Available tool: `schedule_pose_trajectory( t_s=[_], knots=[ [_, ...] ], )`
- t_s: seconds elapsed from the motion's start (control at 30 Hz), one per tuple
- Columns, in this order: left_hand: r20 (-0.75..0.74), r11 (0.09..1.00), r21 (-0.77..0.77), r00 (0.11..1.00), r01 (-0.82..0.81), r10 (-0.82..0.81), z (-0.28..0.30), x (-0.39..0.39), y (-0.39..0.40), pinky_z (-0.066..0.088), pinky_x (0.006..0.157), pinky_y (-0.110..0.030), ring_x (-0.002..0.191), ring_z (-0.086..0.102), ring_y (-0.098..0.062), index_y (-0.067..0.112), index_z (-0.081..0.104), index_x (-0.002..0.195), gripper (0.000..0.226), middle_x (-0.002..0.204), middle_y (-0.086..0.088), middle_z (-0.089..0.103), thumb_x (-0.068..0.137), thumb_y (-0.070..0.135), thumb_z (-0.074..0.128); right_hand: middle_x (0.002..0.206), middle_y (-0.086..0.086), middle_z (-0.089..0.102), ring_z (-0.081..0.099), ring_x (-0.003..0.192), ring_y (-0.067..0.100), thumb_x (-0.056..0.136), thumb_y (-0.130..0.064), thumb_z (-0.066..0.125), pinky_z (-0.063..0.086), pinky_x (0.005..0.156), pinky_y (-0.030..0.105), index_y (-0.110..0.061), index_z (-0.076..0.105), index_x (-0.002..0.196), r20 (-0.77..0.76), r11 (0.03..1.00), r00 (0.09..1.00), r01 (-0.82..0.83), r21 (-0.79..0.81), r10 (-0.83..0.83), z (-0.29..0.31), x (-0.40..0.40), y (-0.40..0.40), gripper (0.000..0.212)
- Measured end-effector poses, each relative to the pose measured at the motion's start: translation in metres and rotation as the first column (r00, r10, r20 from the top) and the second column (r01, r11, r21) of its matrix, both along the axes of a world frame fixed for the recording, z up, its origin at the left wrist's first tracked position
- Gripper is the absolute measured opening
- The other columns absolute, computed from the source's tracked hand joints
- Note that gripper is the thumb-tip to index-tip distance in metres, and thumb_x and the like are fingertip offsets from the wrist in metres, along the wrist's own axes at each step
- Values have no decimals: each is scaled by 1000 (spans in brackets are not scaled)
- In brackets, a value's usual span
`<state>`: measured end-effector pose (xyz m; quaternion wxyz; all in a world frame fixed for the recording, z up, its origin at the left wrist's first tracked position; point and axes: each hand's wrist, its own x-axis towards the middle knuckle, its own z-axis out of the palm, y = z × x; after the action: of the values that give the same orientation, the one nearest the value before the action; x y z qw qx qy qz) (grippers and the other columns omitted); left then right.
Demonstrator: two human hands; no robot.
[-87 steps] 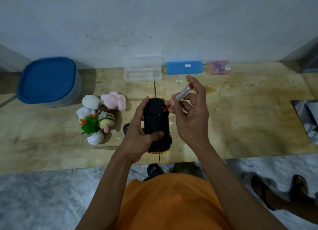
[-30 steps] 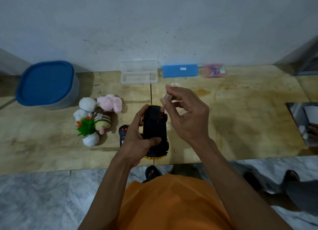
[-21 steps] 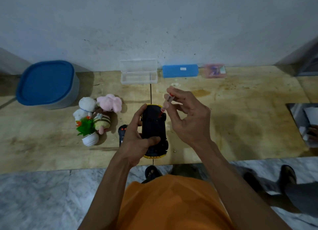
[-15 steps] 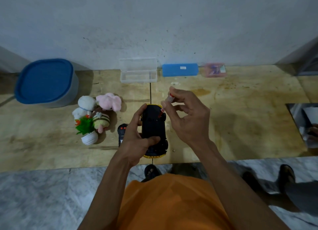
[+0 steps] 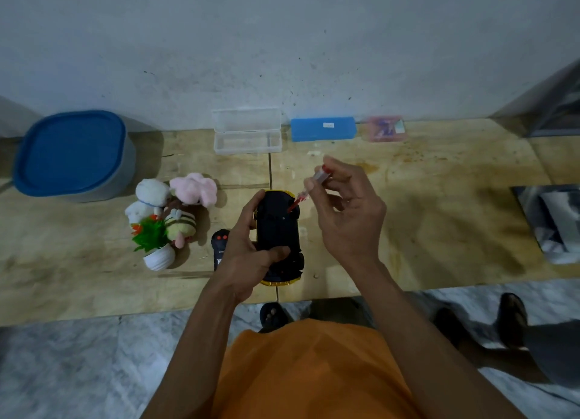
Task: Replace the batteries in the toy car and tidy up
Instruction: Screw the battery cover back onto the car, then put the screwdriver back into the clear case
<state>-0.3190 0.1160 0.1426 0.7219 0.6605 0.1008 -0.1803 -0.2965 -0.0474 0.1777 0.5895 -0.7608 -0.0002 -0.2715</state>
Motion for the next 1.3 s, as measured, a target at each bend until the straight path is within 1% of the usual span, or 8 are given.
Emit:
schedule_pose_trajectory(
  t_s=[0.13,0.33,0.43,0.6,0.77,0.93,1.1,1.3],
  knots=[
    [-55,999,4,998,-38,38,-17,10,0,61,70,-25,111,61,-21,46,39,147,98,134,-3,47,81,-21,67,104,7,72,74,92,24,90,-7,73,62,76,49,-17,63,116,-137,954,985,142,265,-108,1,-3,-15,29],
    [-153,997,73,988,-5,16,-47,27,-9,59,73,-21,109,57,-13,43,33,152,88,141,2,42,91,-15,60,100,14,72,75,85,26,92,-8,71,63,67,36,-14,64,117,-320,909,927,293,295,-195,-19,-10,-38,27],
    [-126,973,226,992,54,-26,-65,43,-17,53,94,-30,129,45,-19,39,25,156,84,152,0,36,95,-7,60,99,10,72,74,85,24,93,-10,70,63,67,35,-14,63,119,-370,921,910,294,258,-187,-30,-7,-46,27],
    [-39,782,610,991,125,-128,-91,62,-29,39,89,-30,122,49,-33,31,15,160,83,135,-17,44,95,8,61,99,3,72,74,85,19,94,-13,70,62,72,48,-15,64,120,-428,961,892,230,154,-145,-42,4,-64,27],
    [11,677,734,995,57,-96,-99,71,-46,38,80,-32,116,54,-40,23,10,161,88,137,-21,48,93,13,65,99,-4,73,74,85,17,94,-12,70,61,73,51,-18,64,119,-445,968,884,219,126,-142,-49,20,-90,26],
    [34,574,819,999,-16,-20,-105,63,-68,48,86,-47,115,54,-38,33,22,157,64,129,-14,52,101,50,46,97,-5,73,74,84,16,94,-13,70,61,72,51,-14,65,119,-477,972,873,191,139,-103,-57,27,-105,26],
    [122,653,749,992,-109,26,-122,63,-81,33,104,-46,118,45,-32,34,28,156,55,132,-18,52,103,49,24,94,-14,72,73,83,13,93,-9,70,62,72,43,-15,65,118,-479,980,876,145,138,-62,-55,39,-115,26],
    [24,790,603,992,-111,121,-119,73,-92,39,113,-45,139,42,-23,43,27,155,66,152,-5,43,97,48,59,97,-8,72,72,84,9,92,-8,71,54,72,17,-11,66,118,-470,986,882,107,128,-34,-58,47,-133,26]
  ],
)
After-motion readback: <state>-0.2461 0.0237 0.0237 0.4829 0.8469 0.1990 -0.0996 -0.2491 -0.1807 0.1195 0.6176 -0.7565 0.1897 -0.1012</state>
